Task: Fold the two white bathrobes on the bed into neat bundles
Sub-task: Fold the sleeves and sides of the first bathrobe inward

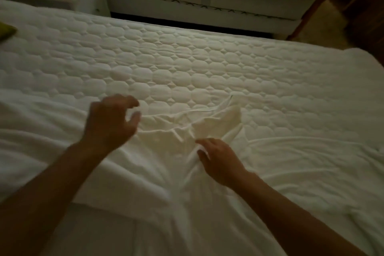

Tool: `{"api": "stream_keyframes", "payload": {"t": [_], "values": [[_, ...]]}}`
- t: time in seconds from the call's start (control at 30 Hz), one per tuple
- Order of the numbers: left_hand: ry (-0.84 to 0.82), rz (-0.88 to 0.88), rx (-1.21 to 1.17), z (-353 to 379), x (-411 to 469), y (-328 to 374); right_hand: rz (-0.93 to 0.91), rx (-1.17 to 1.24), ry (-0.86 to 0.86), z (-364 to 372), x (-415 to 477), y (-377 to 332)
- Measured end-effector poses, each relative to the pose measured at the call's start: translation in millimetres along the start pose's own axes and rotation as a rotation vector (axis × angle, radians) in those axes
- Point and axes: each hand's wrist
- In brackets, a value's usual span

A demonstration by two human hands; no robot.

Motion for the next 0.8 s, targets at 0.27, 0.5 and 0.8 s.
{"api": "stream_keyframes", "payload": {"t": [0.27, 0.5, 0.8], "values": [[-0.433, 0.006, 0.256, 138.4, 20.5, 99.7, 0.043, -0.283, 0.121, -46.4, 70.4, 78.9], [-0.444, -0.056, 0.067, 142.4, 20.4, 69.4, -0.057, -0.504, 0.058, -34.1, 96.1, 99.3], [-0.228, -0.036, 0.159, 128.8, 21.7, 31.6, -0.116, -0.438, 0.262, -17.9, 134.3, 99.9]]}}
Point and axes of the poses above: each hand's wrist, its own x-axis towards the middle knuckle, its own z-axis out of the palm, y = z × x, and after that the axes turned 3 degrees about x, right-handed
